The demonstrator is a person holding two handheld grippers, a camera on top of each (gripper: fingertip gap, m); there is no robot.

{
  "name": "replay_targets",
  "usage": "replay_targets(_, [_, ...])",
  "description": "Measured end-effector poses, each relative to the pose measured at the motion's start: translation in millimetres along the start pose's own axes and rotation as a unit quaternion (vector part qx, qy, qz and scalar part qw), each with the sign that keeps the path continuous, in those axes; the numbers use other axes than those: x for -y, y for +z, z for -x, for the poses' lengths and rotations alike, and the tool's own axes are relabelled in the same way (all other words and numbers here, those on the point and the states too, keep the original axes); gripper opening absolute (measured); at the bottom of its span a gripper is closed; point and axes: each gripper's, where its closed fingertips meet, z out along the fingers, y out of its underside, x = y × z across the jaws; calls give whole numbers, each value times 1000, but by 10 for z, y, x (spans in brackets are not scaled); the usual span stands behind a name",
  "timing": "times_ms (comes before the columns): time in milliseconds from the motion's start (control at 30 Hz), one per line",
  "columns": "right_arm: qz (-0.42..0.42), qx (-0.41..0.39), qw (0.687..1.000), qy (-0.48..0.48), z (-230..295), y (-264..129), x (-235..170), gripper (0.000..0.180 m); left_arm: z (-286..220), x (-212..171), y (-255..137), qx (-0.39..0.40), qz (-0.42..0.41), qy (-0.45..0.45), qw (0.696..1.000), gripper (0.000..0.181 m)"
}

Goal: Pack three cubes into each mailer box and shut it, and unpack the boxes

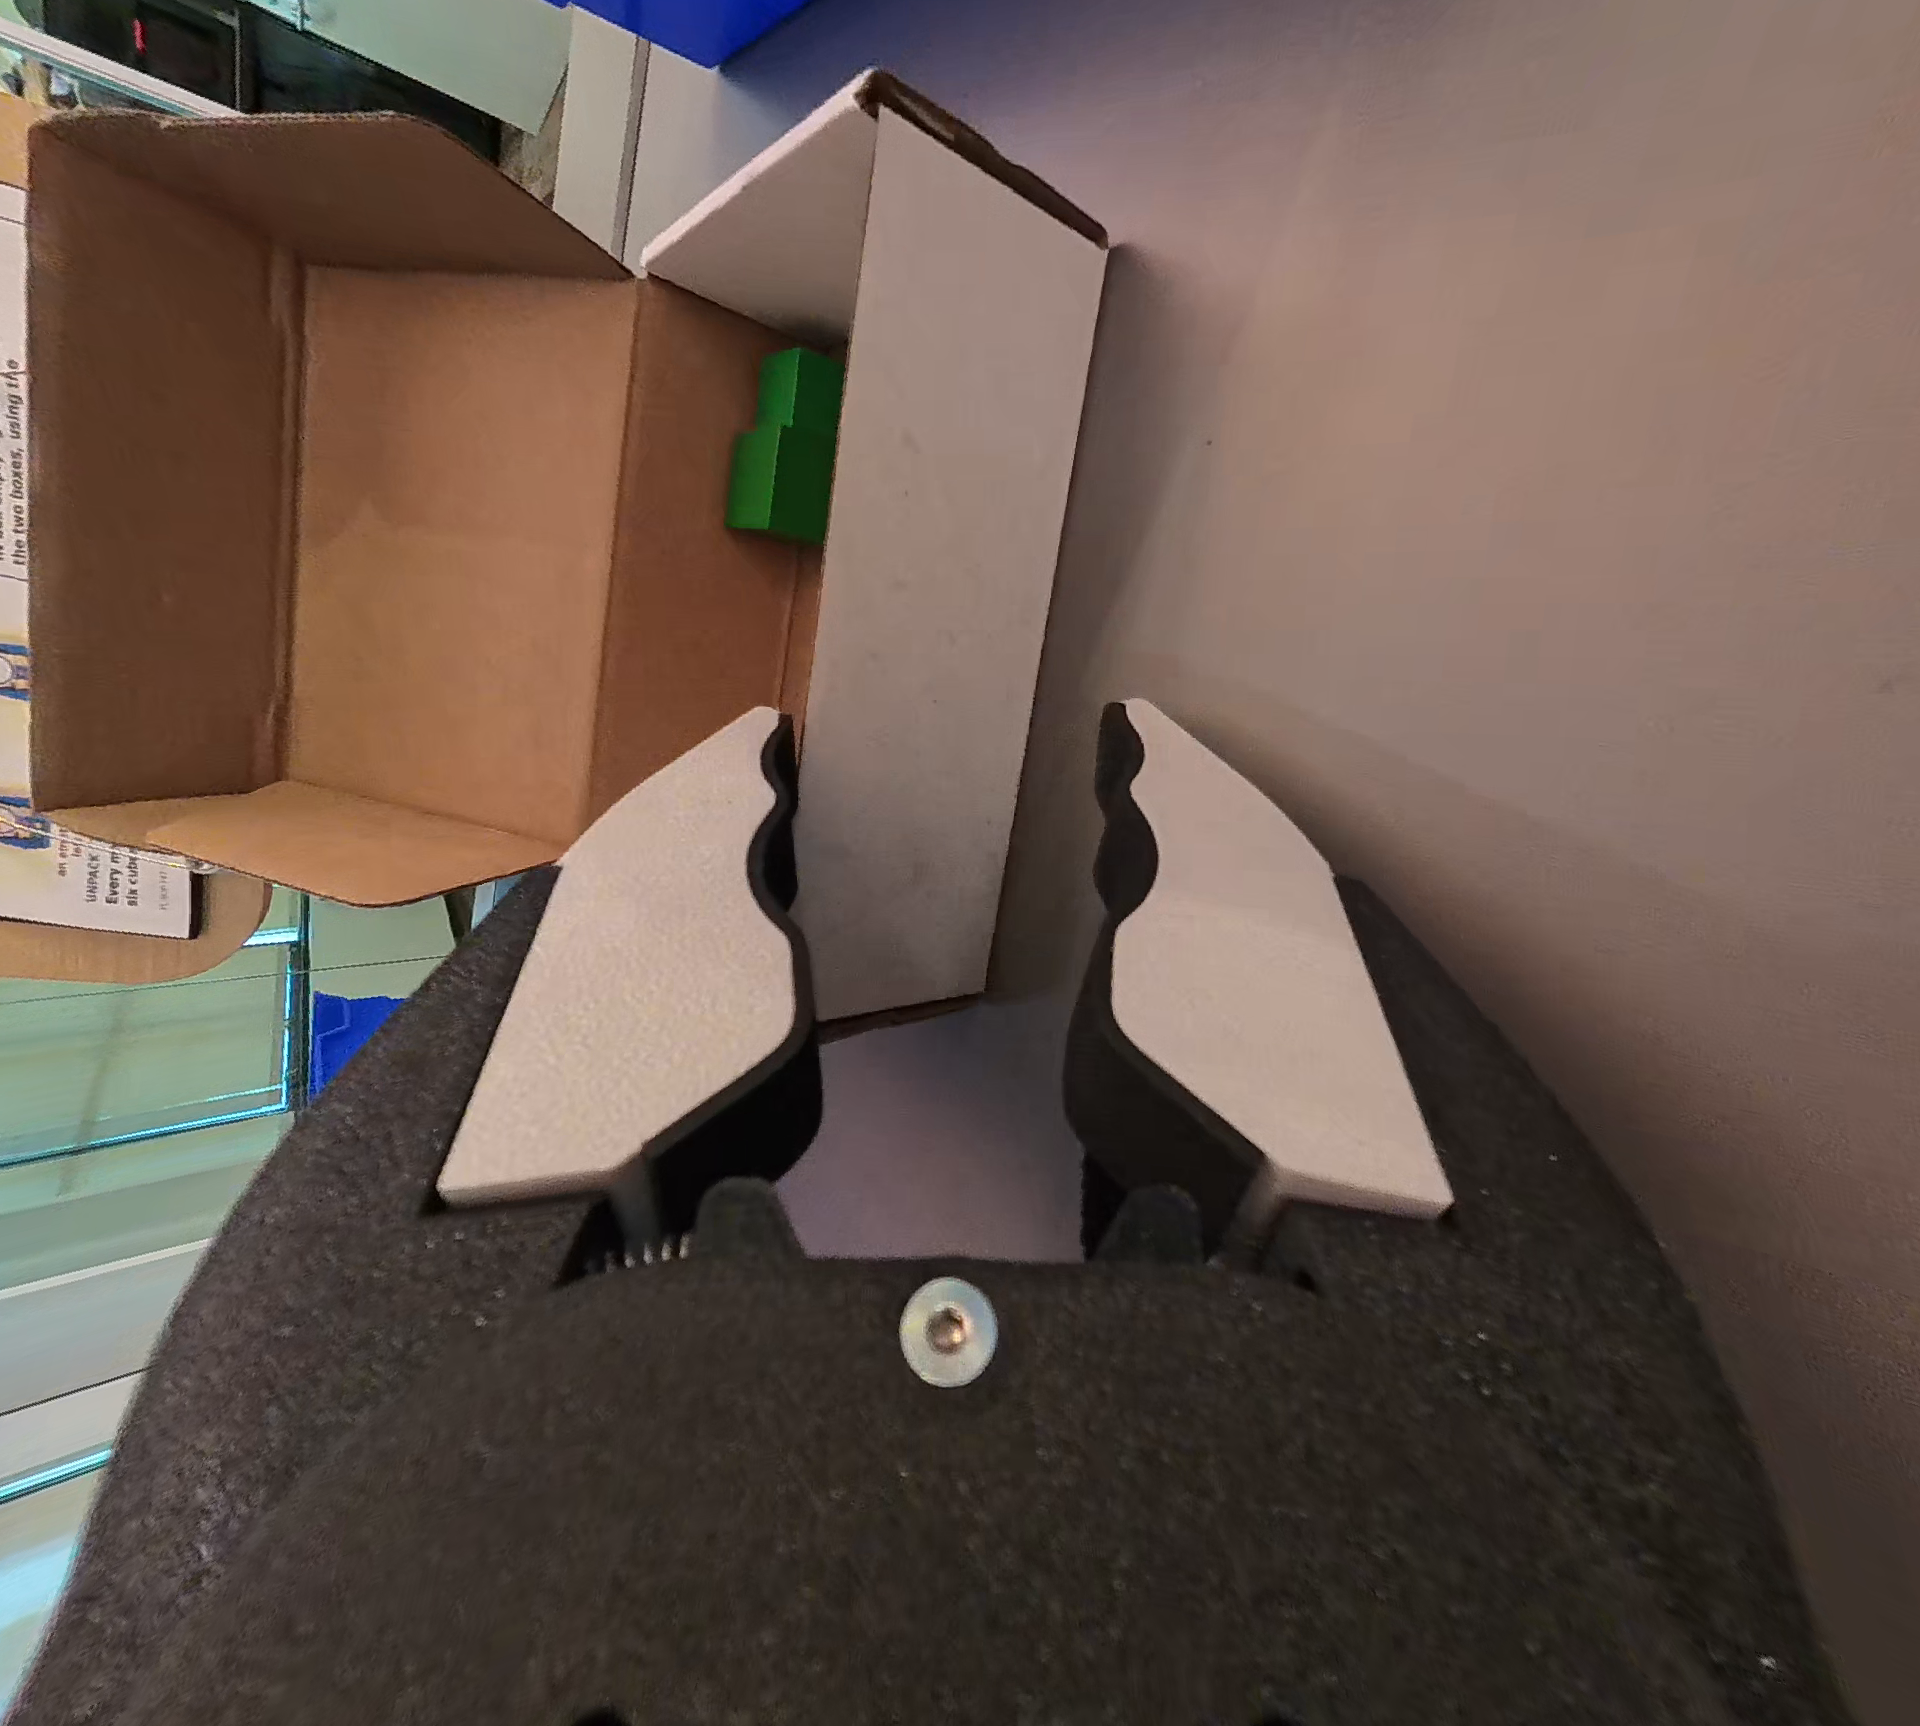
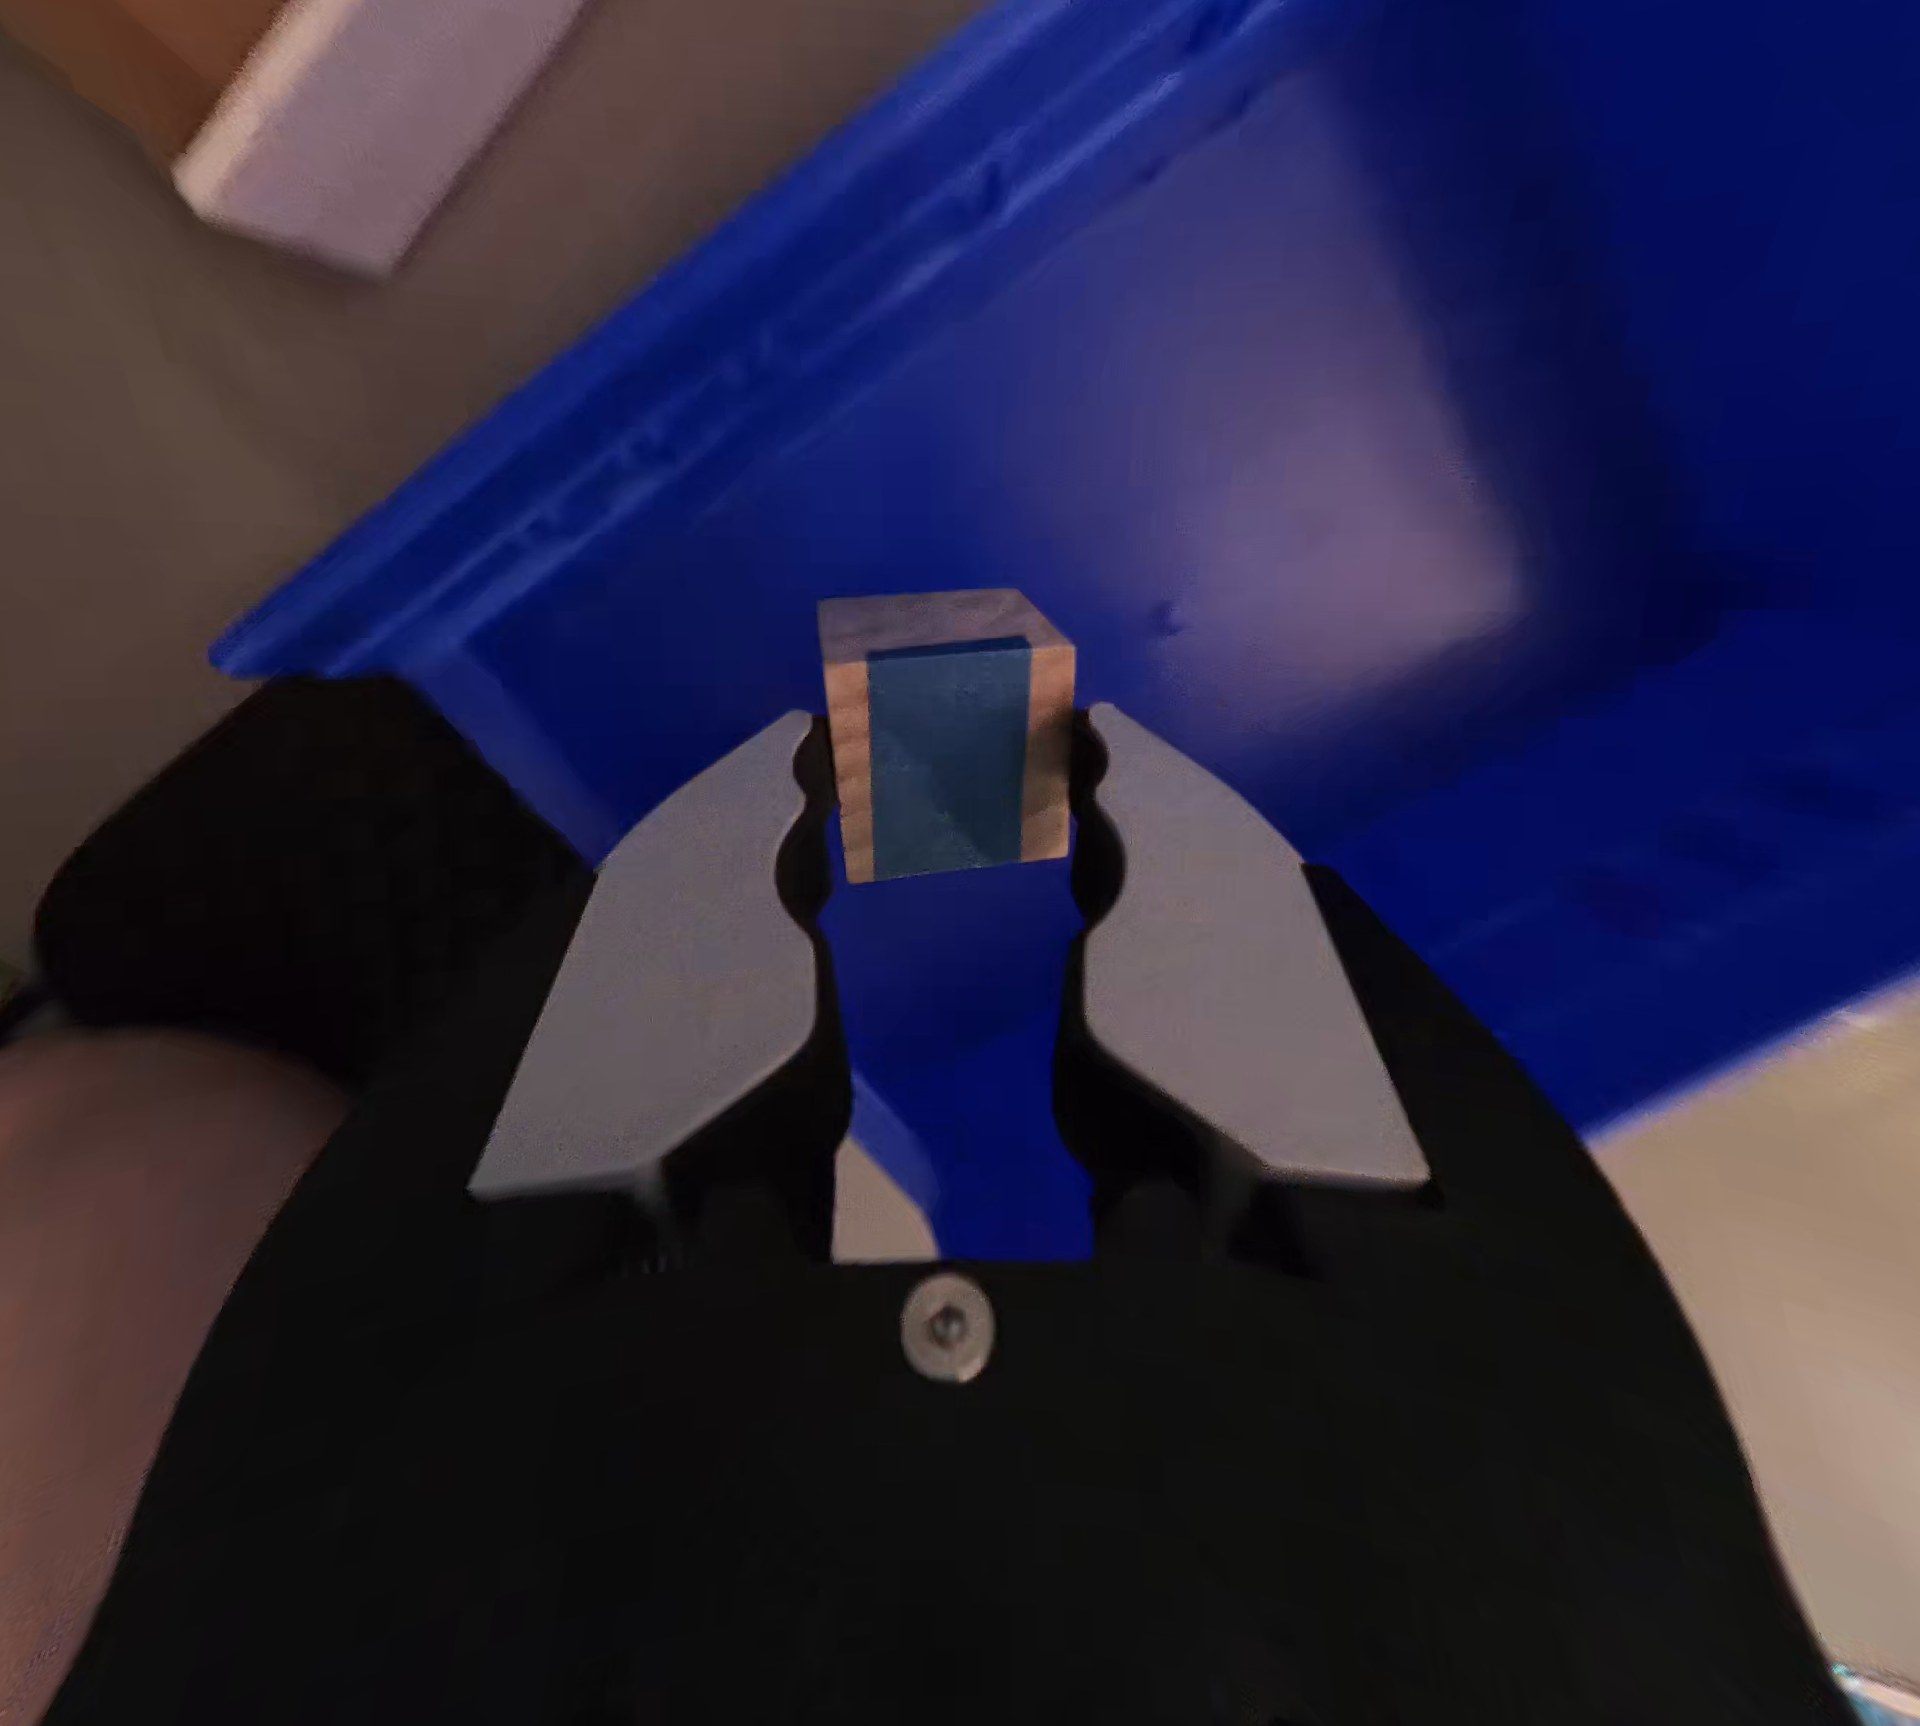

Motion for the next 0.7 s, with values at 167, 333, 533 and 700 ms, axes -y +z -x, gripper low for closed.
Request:
replay_targets(167, [77,35,996,-1,153,265,-81,45,-3,-2,-6,1,1,4,1000,55])
replay_targets(333, [102,-8,995,-20,51,417,57,45,2,-11,-4,2,1,4,1000,55])
replay_targets(533, [101,-2,993,-54,65,562,103,45,30,-60,4,3,9,9,1000,55])
replay_targets(700, [95,-2,995,-41,38,601,104,46,48,-94,9,1,13,2,1000,55])
